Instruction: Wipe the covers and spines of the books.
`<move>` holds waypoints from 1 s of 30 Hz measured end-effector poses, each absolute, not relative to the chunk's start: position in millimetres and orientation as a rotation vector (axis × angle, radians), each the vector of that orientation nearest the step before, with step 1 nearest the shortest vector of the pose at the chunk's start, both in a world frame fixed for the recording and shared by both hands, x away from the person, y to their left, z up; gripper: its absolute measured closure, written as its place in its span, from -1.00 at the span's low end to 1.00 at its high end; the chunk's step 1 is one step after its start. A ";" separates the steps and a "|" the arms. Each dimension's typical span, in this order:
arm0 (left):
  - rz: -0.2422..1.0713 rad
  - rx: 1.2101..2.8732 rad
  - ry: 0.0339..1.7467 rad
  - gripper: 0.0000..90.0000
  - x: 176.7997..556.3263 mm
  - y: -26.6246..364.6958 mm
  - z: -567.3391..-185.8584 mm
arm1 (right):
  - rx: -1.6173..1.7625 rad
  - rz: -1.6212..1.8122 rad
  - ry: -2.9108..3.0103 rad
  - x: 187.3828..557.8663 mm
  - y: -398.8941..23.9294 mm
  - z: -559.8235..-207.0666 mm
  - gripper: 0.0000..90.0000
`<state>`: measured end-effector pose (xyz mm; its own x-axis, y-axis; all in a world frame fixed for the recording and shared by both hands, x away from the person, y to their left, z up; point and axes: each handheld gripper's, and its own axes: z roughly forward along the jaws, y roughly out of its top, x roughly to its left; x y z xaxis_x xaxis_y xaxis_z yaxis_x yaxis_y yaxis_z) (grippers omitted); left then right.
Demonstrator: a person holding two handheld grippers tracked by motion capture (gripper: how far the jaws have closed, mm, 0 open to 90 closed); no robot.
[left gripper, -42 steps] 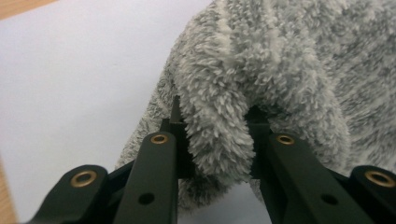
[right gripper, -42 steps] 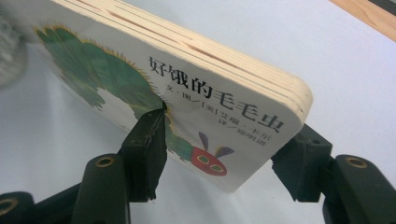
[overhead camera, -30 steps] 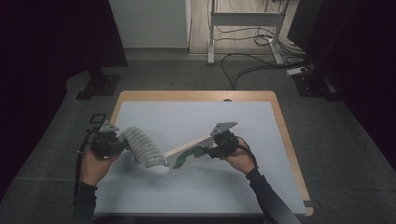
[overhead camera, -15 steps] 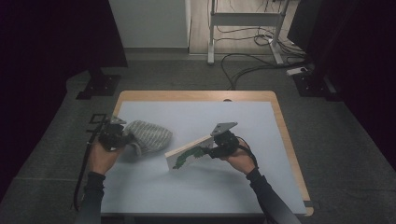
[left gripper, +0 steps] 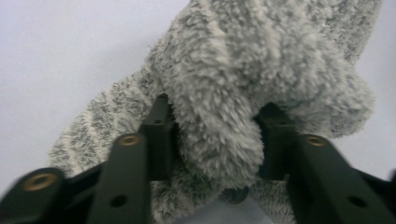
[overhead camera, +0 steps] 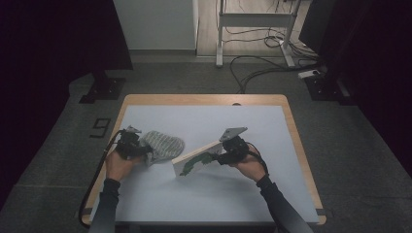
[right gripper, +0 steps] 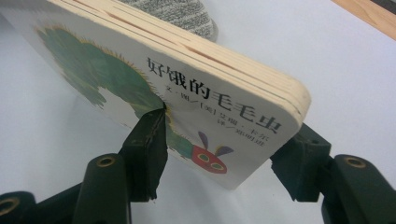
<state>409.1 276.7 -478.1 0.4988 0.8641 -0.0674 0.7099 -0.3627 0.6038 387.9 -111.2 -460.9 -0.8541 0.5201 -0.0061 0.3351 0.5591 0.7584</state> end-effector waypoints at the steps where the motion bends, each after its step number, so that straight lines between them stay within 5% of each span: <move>1: 0.352 2.160 1.292 -0.02 408.4 277.7 -475.4 | 0.714 1.175 2.565 388.0 -111.3 -460.8 -0.13; 5: 0.351 2.113 1.273 -0.34 400.6 284.7 -458.7 | 0.717 1.176 2.564 388.4 -111.0 -460.9 -0.13; 9: 0.356 2.096 1.242 -0.42 387.5 289.6 -443.6 | 0.718 1.176 2.563 388.7 -110.7 -461.0 -0.14; 30: 0.183 2.244 0.872 -0.11 319.5 210.3 -449.3 | 0.710 1.193 2.576 392.1 -112.1 -461.0 -0.12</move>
